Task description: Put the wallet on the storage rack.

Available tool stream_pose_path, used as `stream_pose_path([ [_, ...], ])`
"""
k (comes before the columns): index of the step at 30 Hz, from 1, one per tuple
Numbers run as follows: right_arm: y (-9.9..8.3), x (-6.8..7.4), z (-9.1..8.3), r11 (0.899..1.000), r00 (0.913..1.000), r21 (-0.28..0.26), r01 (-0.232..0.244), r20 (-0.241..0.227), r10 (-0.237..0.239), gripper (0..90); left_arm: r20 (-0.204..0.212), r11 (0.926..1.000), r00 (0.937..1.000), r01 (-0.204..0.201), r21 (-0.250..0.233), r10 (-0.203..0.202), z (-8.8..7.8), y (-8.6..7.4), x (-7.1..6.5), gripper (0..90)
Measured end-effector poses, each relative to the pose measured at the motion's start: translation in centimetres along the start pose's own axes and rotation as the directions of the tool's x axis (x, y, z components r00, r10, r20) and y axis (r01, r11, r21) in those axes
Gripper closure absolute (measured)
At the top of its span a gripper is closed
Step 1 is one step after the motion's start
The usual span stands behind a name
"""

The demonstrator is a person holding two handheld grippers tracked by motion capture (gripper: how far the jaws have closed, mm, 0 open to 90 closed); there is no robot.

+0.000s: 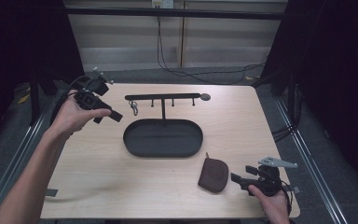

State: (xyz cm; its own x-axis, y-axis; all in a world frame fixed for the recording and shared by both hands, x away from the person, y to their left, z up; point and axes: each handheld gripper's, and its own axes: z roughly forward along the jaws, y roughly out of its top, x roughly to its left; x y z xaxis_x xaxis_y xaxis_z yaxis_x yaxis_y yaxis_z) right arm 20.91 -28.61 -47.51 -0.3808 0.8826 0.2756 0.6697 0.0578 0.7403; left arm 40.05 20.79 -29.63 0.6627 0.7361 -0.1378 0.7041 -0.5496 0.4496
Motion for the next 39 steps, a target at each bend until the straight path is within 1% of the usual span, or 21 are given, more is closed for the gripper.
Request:
stream_pose_path([
  [1,0.0,0.0,0.0,1.0,1.0,0.002,0.001,-0.001,-0.001,21.6,-0.008,0.9999,1.0,0.003,-0.011,-0.003,-0.1,-0.5,0.0,41.8],
  [3,0.0,0.1,0.1,1.0,1.0,0.004,0.004,-0.001,-0.004,21.7,-0.051,0.9971,0.9969,0.056,-0.052,-0.059,-0.4,-1.5,0.3,39.6],
  [4,0.0,0.1,0.0,1.0,1.0,0.003,0.004,0.004,-0.004,21.7,-0.054,0.9955,0.9962,0.064,-0.069,-0.068,-0.4,-2.0,0.5,39.5],
  [7,0.0,0.0,0.0,1.0,1.0,-0.001,0.005,0.005,-0.005,21.5,-0.035,0.9883,0.9951,0.087,-0.125,-0.092,-0.1,-3.8,0.9,38.0],
  [9,0.1,0.0,0.1,1.0,1.0,-0.001,-0.004,0.001,0.004,21.2,-0.024,0.9817,0.9937,0.105,-0.159,-0.11,0.3,-5.1,1.1,32.2],
  [12,0.2,-0.1,0.3,1.0,0.9999,0.007,-0.011,0.002,0.011,21.0,-0.025,0.9763,0.9925,0.113,-0.185,-0.12,0.7,-6.8,1.3,27.5],
  [14,0.1,-0.1,0.3,1.0,1.0,0.005,-0.009,0.002,0.009,21.0,-0.006,0.9684,0.9907,0.132,-0.212,-0.136,0.9,-8.0,1.4,25.9],
  [16,0.1,-0.1,0.2,1.0,0.9999,0.0,-0.012,0.004,0.012,20.9,0.001,0.9657,0.9903,0.136,-0.221,-0.139,1.2,-9.0,1.3,24.9],
  [19,0.1,-0.1,0.1,1.0,0.9999,-0.003,-0.016,0.005,0.016,20.9,0.007,0.9653,0.9934,0.113,-0.236,-0.115,1.7,-10.1,0.8,17.3],
  [21,0.1,-0.1,0.1,1.0,0.9999,-0.005,-0.01,0.003,0.01,20.8,-0.011,0.9656,0.9953,0.091,-0.244,-0.096,2.1,-10.7,0.5,17.4],
  [23,0.1,-0.1,0.1,1.0,0.9999,-0.003,-0.011,0.005,0.011,20.7,-0.021,0.9621,0.9953,0.086,-0.259,-0.095,2.5,-11.3,0.2,16.9],
  [24,0.1,-0.1,0.1,1.0,0.9999,-0.003,-0.014,0.006,0.014,20.7,-0.02,0.9634,0.9951,0.088,-0.253,-0.096,2.8,-11.7,0.1,17.0],
  [26,0.1,-0.1,0.1,1.0,0.9999,-0.004,-0.011,0.009,0.011,20.7,-0.053,0.9661,0.995,0.069,-0.249,-0.085,3.4,-12.6,-0.4,17.6],
  [28,0.1,-0.1,0.0,1.0,0.9998,-0.007,-0.015,0.01,0.015,20.7,-0.048,0.9695,0.9964,0.056,-0.238,-0.07,3.9,-13.2,-0.8,19.0],
  [30,0.1,-0.2,0.0,1.0,0.9998,-0.01,-0.019,0.008,0.019,20.8,-0.021,0.9732,0.9985,0.045,-0.225,-0.051,4.7,-14.0,-1.3,20.4],
  [31,0.1,-0.2,0.0,1.0,0.9997,-0.007,-0.025,0.009,0.025,20.8,-0.038,0.9712,0.9978,0.044,-0.234,-0.055,5.0,-14.5,-1.6,19.8],
  [32,0.2,-0.2,-0.1,1.0,0.9996,-0.006,-0.029,0.0,0.029,21.0,-0.042,0.9644,0.997,0.052,-0.259,-0.065,5.4,-15.0,-1.9,19.5],
  [33,0.2,-0.3,-0.1,0.999,0.9994,-0.007,-0.034,-0.008,0.034,21.3,-0.038,0.9619,0.9972,0.052,-0.268,-0.065,5.7,-15.5,-2.2,19.7],
  [36,0.3,-0.3,-0.1,0.999,0.9991,-0.006,-0.04,-0.012,0.04,21.4,-0.037,0.9601,0.9972,0.053,-0.275,-0.066,6.5,-16.6,-2.9,18.5],
  [37,0.3,-0.2,-0.2,0.999,0.9992,-0.003,-0.039,-0.012,0.039,21.3,-0.054,0.957,0.9964,0.048,-0.286,-0.066,6.6,-17.0,-3.3,18.3],
  [39,0.3,-0.1,-0.4,0.999,0.9994,-0.007,-0.034,-0.008,0.034,21.3,-0.022,0.9512,0.9972,0.062,-0.302,-0.072,6.8,-17.8,-3.6,17.9],
])
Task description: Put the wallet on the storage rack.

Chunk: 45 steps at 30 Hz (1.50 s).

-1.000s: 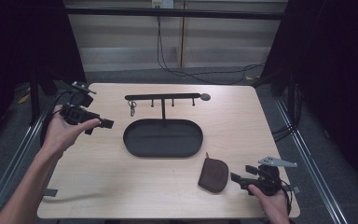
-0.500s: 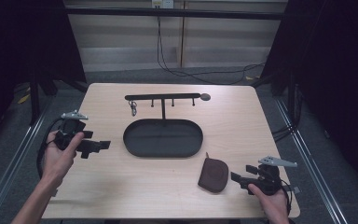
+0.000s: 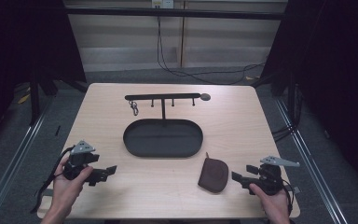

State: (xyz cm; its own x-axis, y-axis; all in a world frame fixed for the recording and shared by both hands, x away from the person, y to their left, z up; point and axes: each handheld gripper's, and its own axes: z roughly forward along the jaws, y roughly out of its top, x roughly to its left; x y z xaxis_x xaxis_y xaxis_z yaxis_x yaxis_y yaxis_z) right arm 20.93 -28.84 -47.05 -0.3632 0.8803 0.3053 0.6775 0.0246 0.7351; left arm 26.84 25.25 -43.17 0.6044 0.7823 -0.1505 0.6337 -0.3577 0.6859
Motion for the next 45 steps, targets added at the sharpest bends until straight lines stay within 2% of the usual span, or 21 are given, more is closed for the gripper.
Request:
stream_pose_path([
  [1,0.0,0.0,-0.1,1.0,1.0,-0.003,0.001,0.001,-0.001,21.3,0.011,1.0,0.9999,0.002,0.0,-0.002,0.0,-0.3,0.0,17.9],
  [5,0.3,0.0,-0.2,1.0,0.9998,0.007,0.002,-0.018,-0.002,22.6,-0.012,0.9994,0.9996,0.024,-0.026,-0.024,-0.2,-2.0,-0.4,17.2],
  [7,0.3,0.1,-0.2,1.0,0.9996,0.014,0.008,-0.025,-0.008,24.5,0.02,0.9985,0.9991,0.038,-0.04,-0.037,-0.2,-2.8,-0.6,17.3],
  [8,0.4,0.1,-0.2,1.0,0.9994,0.013,0.018,-0.031,-0.018,24.6,0.044,0.9995,0.9987,0.027,-0.015,-0.026,-0.1,-3.1,-0.7,17.5],
  [9,0.5,0.2,-0.2,1.0,0.9993,0.02,0.018,-0.034,-0.017,24.2,0.061,0.9998,0.9981,0.011,-0.015,-0.01,0.1,-3.4,-0.8,18.4],
  [10,0.6,0.3,-0.3,1.0,0.9991,0.025,0.018,-0.039,-0.017,24.0,0.052,0.9997,0.9986,0.003,-0.026,-0.001,0.3,-3.7,-1.0,19.3],
  [11,0.7,0.3,-0.3,0.999,0.9992,0.032,0.016,-0.036,-0.015,24.0,0.065,0.9999,0.9978,-0.015,-0.005,0.015,0.5,-3.9,-1.1,19.5],
  [12,0.8,0.3,-0.4,0.999,0.9993,0.039,0.018,-0.033,-0.017,24.3,0.085,0.9998,0.9961,-0.02,-0.008,0.021,0.6,-3.9,-1.1,19.4],
  [13,0.8,0.3,-0.4,0.999,0.9991,0.043,0.017,-0.04,-0.015,25.5,0.081,0.9996,0.9964,-0.022,-0.02,0.023,0.7,-4.0,-1.1,18.8],
  [15,1.0,0.3,-0.4,0.998,0.9987,0.056,0.007,-0.051,-0.004,26.3,0.104,0.9995,0.9944,-0.018,-0.025,0.02,0.9,-4.2,-1.1,17.5],
  [19,1.9,0.7,-0.1,0.997,0.9974,0.073,0.015,-0.071,-0.01,27.3,0.1,0.9991,0.995,0.011,-0.04,-0.007,1.2,-4.5,-0.9,18.2],
  [21,2.6,1.3,-0.1,0.996,0.9975,0.074,0.047,-0.057,-0.042,27.4,0.108,0.9989,0.9941,0.019,-0.044,-0.014,1.3,-4.5,-0.9,18.8],
  [26,4.0,1.8,0.9,0.986,0.9948,0.156,0.066,-0.087,-0.052,28.1,0.13,0.9975,0.9914,0.02,-0.067,-0.011,1.0,-4.6,-1.1,19.1],
  [30,4.8,2.2,2.3,0.967,0.9954,0.246,0.068,-0.082,-0.049,28.5,0.129,0.9976,0.9915,0.026,-0.065,-0.018,0.9,-4.6,-1.0,19.1],
  [31,5.0,2.2,2.9,0.955,0.9953,0.289,0.068,-0.085,-0.045,26.3,0.122,0.9976,0.9923,0.026,-0.063,-0.019,0.9,-4.6,-0.9,19.1],
  [32,5.2,2.3,3.2,0.949,0.9949,0.307,0.076,-0.087,-0.051,26.3,0.116,0.9976,0.993,0.028,-0.063,-0.02,0.9,-4.6,-0.9,19.1],
  [34,5.6,2.5,3.8,0.929,0.9951,0.362,0.08,-0.084,-0.053,23.5,0.123,0.9977,0.9922,0.027,-0.063,-0.019,0.9,-4.6,-0.8,19.1],
  [39,6.8,3.1,5.3,0.888,0.9947,0.45,0.094,-0.08,-0.065,22.5,0.123,0.9979,0.9923,0.018,-0.062,-0.01,0.8,-4.6,-0.9,19.0],
  [40,6.9,3.1,5.4,0.883,0.9939,0.457,0.104,-0.08,-0.075,22.5,0.127,0.9981,0.9919,0.017,-0.059,-0.009,0.8,-4.6,-0.9,19.0],
  [43,7.6,3.6,6.1,0.855,0.9923,0.504,0.123,-0.072,-0.101,21.0,0.124,0.9982,0.9922,0.017,-0.058,-0.01,0.8,-4.6,-0.9,19.0],
  [45,7.9,3.8,6.7,0.829,0.9898,0.54,0.142,-0.067,-0.126,20.4,0.125,0.9984,0.9921,0.014,-0.055,-0.007,0.8,-4.7,-0.9,19.0],
])
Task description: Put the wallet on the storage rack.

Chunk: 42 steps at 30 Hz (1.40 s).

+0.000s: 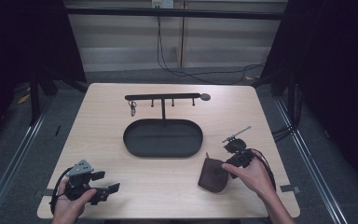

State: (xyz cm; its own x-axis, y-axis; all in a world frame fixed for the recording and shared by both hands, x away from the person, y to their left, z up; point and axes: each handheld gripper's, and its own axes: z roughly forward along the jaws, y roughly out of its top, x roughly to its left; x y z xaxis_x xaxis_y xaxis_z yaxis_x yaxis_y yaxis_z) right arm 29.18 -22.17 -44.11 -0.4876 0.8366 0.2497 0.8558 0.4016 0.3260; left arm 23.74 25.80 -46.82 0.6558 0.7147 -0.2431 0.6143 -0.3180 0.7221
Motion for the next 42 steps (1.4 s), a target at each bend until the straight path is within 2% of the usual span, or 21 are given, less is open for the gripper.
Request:
stream_pose_path([
  [5,0.9,-0.4,1.1,0.997,1.0,0.072,0.0,0.005,0.0,20.2,0.009,0.9999,0.9999,-0.012,0.004,0.012,0.0,0.0,-0.1,18.6],
  [9,1.2,-0.5,2.1,0.989,0.9997,0.146,-0.016,-0.016,0.019,19.2,0.009,0.9998,0.9999,-0.013,0.011,0.013,0.1,0.0,-0.1,18.5],
  [10,1.3,-0.5,2.3,0.986,0.9997,0.162,-0.022,-0.009,0.024,19.4,0.009,0.9998,0.9998,-0.016,0.011,0.016,0.1,0.0,-0.1,18.5],
  [11,1.3,-0.6,2.5,0.986,0.9998,0.166,-0.016,-0.012,0.018,19.1,0.01,0.9997,0.9998,-0.018,0.013,0.018,0.1,0.0,-0.1,18.5],
  [15,1.6,-1.1,3.0,0.981,0.9973,0.19,-0.036,-0.057,0.047,18.4,0.018,0.9995,0.9996,-0.022,0.021,0.021,0.2,0.0,-0.1,18.5],
  [18,1.7,-1.5,3.3,0.976,0.9949,0.212,-0.053,-0.073,0.07,18.3,0.013,0.9996,0.9997,-0.022,0.019,0.022,0.2,0.0,-0.1,18.5],
  [24,1.7,-1.6,3.3,0.976,0.9945,0.21,-0.052,-0.079,0.07,21.6,0.015,0.9995,0.9996,-0.022,0.023,0.022,0.2,0.0,-0.1,18.5],
  [26,1.7,-1.6,3.1,0.977,0.9947,0.204,-0.054,-0.075,0.07,26.9,0.014,0.9993,0.9996,-0.025,0.026,0.025,0.2,0.0,-0.1,18.5],
  [28,1.7,-2.1,2.6,0.982,0.9923,0.17,-0.085,-0.075,0.098,36.0,0.016,0.9994,0.9996,-0.023,0.025,0.023,0.2,0.0,-0.1,18.5],
  [29,1.7,-2.1,2.6,0.981,0.9914,0.172,-0.091,-0.077,0.106,36.3,0.016,0.9994,0.9996,-0.022,0.026,0.022,0.3,0.0,-0.1,18.6],
  [31,1.8,-2.0,2.5,0.98,0.9928,0.179,-0.089,-0.063,0.102,37.8,0.015,0.9994,0.9997,-0.022,0.027,0.021,0.3,0.0,0.0,18.5],
  [33,2.1,-1.6,2.2,0.981,0.996,0.178,-0.077,-0.032,0.084,45.3,0.015,0.9994,0.9997,-0.021,0.029,0.02,0.3,0.0,0.0,18.5],
  [36,2.7,-1.1,1.7,0.981,0.9977,0.184,-0.066,-0.001,0.067,50.1,0.017,0.9994,0.9997,-0.018,0.028,0.017,0.3,0.0,-0.1,18.5],
  [38,2.9,-1.0,1.5,0.981,0.9978,0.181,-0.067,0.009,0.066,52.0,0.015,0.9994,0.9999,-0.006,0.034,0.005,0.3,0.0,-0.1,18.6],
  [42,3.1,-1.1,1.2,0.983,0.996,0.162,-0.089,0.007,0.089,56.6,0.025,0.9993,0.9996,-0.016,0.034,0.016,0.2,0.0,0.0,18.6],
])
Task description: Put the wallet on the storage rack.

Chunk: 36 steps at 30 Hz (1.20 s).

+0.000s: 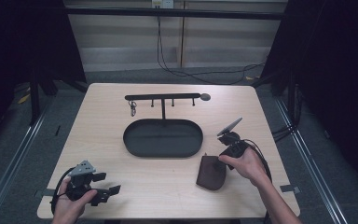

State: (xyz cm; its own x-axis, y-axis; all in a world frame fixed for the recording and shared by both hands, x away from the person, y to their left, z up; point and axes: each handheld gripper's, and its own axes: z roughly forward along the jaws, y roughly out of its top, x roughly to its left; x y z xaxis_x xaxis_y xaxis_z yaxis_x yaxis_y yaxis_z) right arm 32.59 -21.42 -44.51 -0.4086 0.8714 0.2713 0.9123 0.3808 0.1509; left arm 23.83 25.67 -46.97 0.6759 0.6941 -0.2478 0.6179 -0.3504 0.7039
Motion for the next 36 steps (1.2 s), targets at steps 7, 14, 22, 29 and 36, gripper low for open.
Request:
stream_pose_path([
  [7,-0.1,0.2,-1.2,0.999,0.9999,-0.042,0.002,-0.014,-0.003,66.7,0.002,1.0,1.0,-0.001,-0.005,0.002,-0.1,0.0,0.0,18.6],
  [14,0.3,0.7,-2.1,0.999,0.9998,-0.053,0.01,-0.014,-0.011,72.1,-0.003,1.0,1.0,-0.002,0.002,0.002,0.0,0.0,0.1,18.6],
  [22,0.9,1.4,-3.7,0.997,0.9995,-0.069,0.03,0.004,-0.03,76.6,-0.002,1.0,1.0,-0.004,-0.004,0.004,0.0,0.0,0.1,18.6],
  [29,1.1,1.8,-4.5,0.996,0.9982,-0.065,0.053,0.032,-0.051,78.3,0.003,1.0,1.0,-0.003,-0.004,0.003,-0.1,0.0,0.1,18.5],
  [36,1.0,1.9,-5.5,0.996,0.9974,-0.066,0.055,0.05,-0.052,79.1,0.004,1.0,1.0,0.001,0.0,-0.001,0.0,0.0,0.1,18.1],
])
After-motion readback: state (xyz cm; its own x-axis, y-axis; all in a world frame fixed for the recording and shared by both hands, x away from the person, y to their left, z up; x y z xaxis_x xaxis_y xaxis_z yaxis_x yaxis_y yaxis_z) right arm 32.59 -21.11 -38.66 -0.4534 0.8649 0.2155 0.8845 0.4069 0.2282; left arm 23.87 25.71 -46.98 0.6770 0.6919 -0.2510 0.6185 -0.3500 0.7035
